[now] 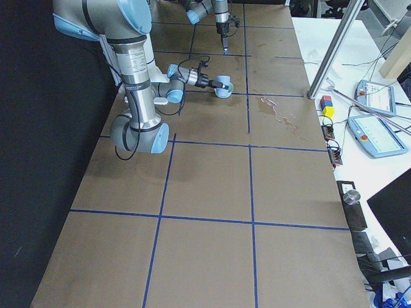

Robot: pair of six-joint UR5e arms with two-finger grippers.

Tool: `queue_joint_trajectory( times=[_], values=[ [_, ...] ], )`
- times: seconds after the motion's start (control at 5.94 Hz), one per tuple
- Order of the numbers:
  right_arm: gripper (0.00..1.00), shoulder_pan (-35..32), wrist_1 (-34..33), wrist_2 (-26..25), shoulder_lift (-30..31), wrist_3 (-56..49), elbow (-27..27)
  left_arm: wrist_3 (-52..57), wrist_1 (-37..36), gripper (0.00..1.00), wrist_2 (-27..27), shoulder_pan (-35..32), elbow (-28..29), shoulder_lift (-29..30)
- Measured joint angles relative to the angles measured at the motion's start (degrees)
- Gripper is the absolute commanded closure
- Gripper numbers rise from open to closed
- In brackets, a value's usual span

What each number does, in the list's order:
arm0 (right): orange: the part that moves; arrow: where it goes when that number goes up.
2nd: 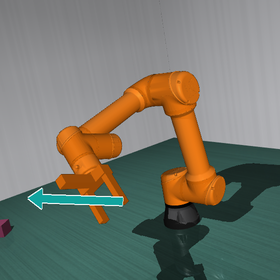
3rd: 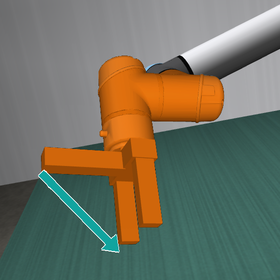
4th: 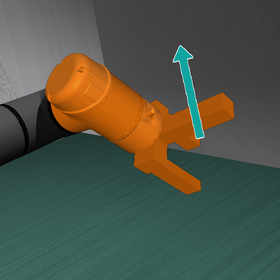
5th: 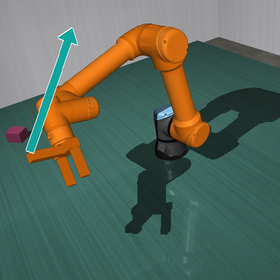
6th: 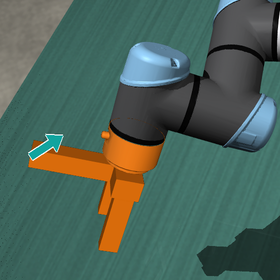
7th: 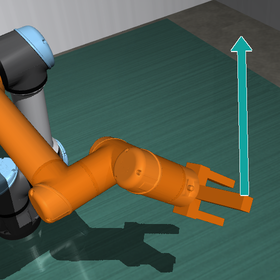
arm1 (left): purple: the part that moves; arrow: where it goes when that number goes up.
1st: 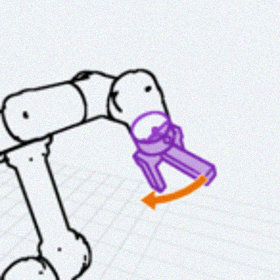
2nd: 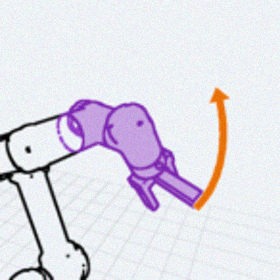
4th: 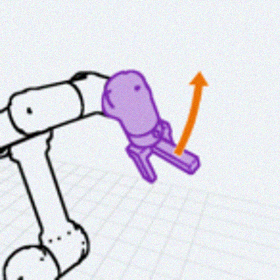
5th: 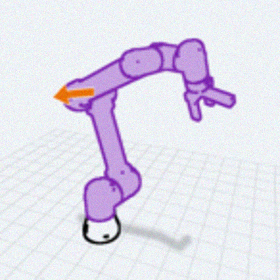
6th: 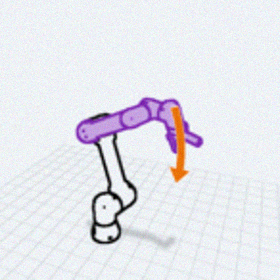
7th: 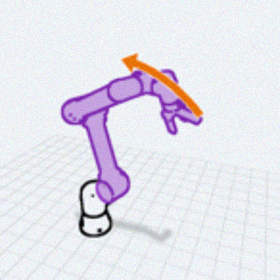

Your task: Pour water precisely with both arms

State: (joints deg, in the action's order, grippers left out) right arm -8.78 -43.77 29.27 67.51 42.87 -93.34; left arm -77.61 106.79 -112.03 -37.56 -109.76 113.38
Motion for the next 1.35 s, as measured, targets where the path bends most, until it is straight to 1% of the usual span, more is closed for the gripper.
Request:
queue_joint_trajectory(
  times=[0.17, 0.51, 0.67, 1.01, 1.18, 1.35],
  values=[
    [0.98, -0.27, 8.97, 1.78, 3.94, 2.81, -0.07, 0.0, 0.0, 0.0, 0.04, 0.02, -0.01, 0.0],
    [0.98, -0.84, 24.15, 2.43, 14.09, 6.34, -0.46, 0.0, -0.07, 0.0, 0.06, 0.03, -0.01, 0.0],
    [0.98, -1.24, 30.74, 2.3, 19.86, 7.84, -0.59, 0.0, -0.08, 0.0, 0.06, 0.03, -0.01, 0.0],
    [0.98, -1.95, 43.96, 0.31, 32.21, 11.11, 0.26, -0.07, -0.09, 0.0, 0.06, 0.03, -0.07, 0.0],
    [0.98, -2.13, 48.49, -1.11, 36.62, 13.96, 2.54, -0.08, -0.09, 0.0, 0.06, 0.03, -0.09, 0.0],
    [0.98, -2.28, 50.36, -2.96, 38.43, 15.11, 5.16, -0.09, -0.09, 0.0, 0.06, 0.02, -0.1, 0.0]
  ],
)
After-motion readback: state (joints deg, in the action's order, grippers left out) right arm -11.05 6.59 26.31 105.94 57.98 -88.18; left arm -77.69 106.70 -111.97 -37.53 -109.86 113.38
